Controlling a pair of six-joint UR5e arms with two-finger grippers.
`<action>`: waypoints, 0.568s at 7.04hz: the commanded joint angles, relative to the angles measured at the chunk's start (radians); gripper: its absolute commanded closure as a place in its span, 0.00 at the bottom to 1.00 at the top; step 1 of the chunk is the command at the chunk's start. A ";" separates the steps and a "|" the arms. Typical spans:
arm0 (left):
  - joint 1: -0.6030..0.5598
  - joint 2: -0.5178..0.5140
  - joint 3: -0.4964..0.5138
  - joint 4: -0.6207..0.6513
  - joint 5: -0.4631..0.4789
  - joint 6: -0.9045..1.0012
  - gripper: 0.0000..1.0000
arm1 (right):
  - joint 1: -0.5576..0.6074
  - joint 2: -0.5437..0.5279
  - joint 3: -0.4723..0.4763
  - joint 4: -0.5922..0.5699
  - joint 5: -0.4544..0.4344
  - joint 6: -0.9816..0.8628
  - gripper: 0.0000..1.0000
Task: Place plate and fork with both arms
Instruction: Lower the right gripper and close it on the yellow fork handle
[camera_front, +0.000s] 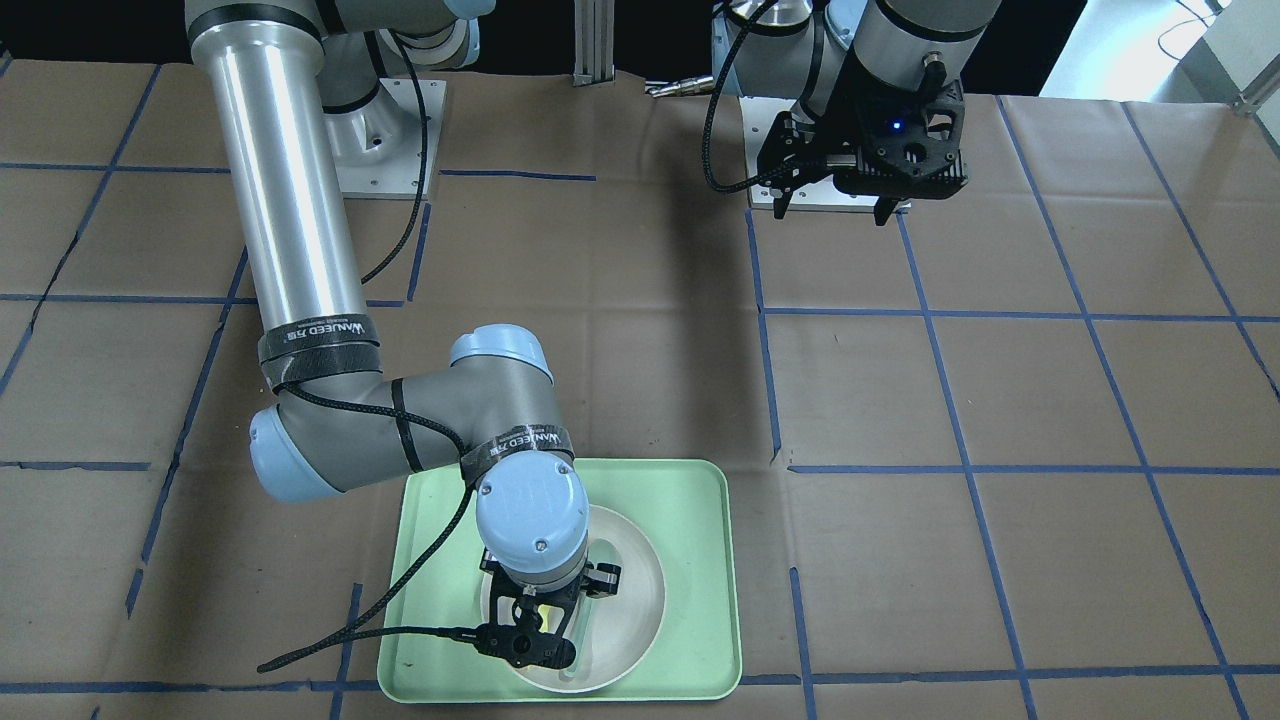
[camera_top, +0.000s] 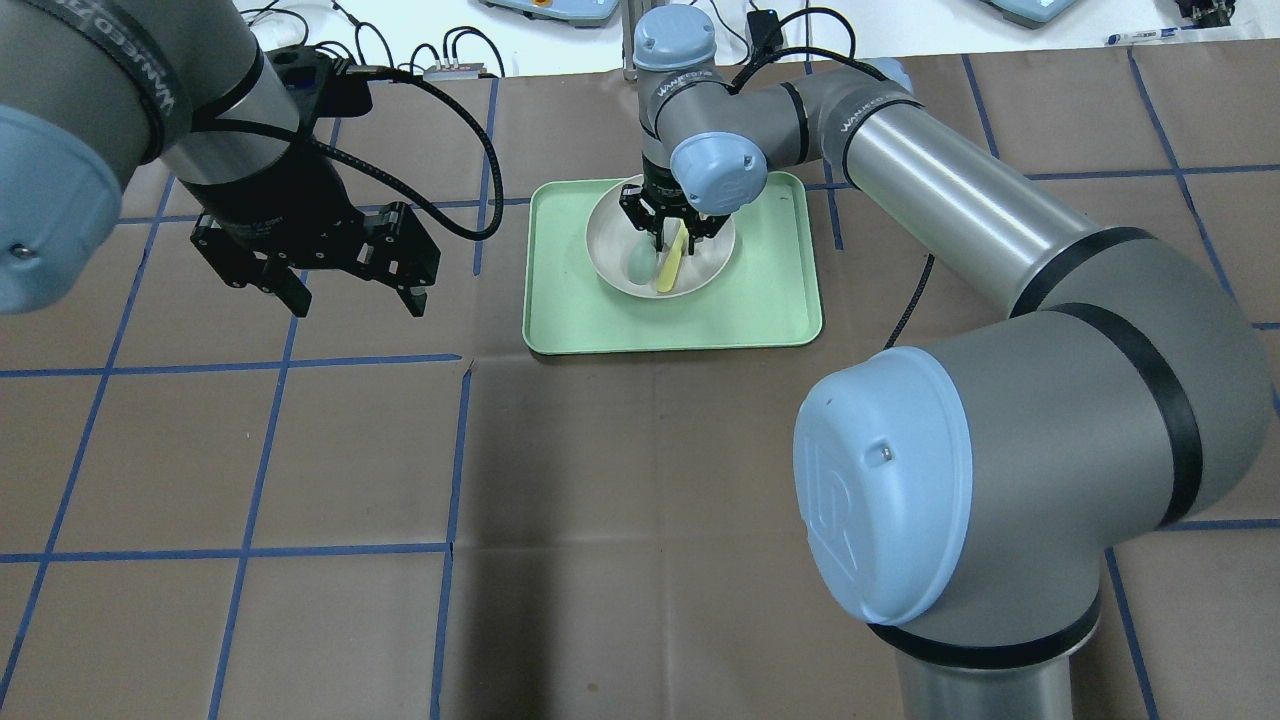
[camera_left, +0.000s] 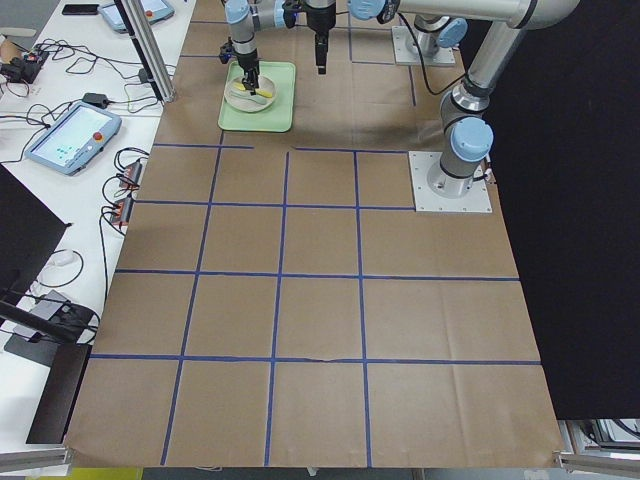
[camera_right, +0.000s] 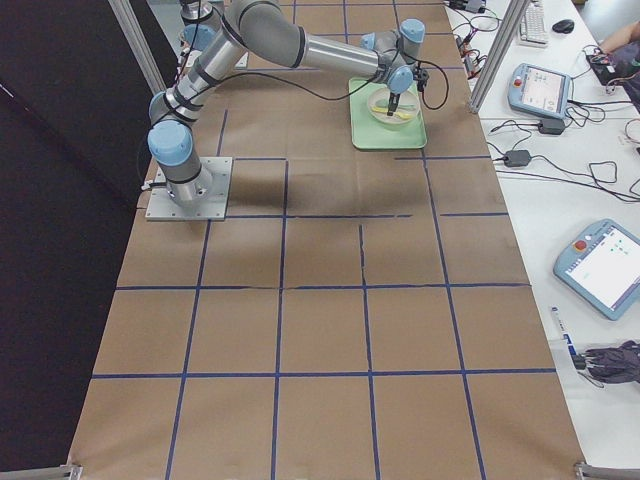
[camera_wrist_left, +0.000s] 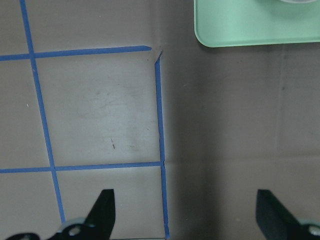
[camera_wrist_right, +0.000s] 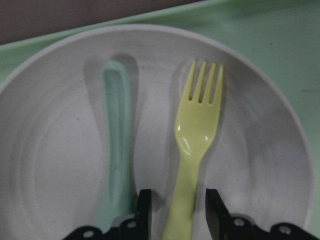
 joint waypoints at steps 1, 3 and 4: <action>0.000 0.003 0.000 0.000 0.000 0.000 0.00 | 0.000 0.001 -0.002 -0.001 -0.003 0.000 0.57; 0.000 0.005 0.000 0.000 0.000 0.000 0.00 | 0.000 0.002 0.000 -0.001 -0.001 0.000 0.75; 0.000 0.005 0.000 0.000 0.000 0.000 0.00 | 0.000 0.005 0.000 -0.001 -0.001 0.000 0.79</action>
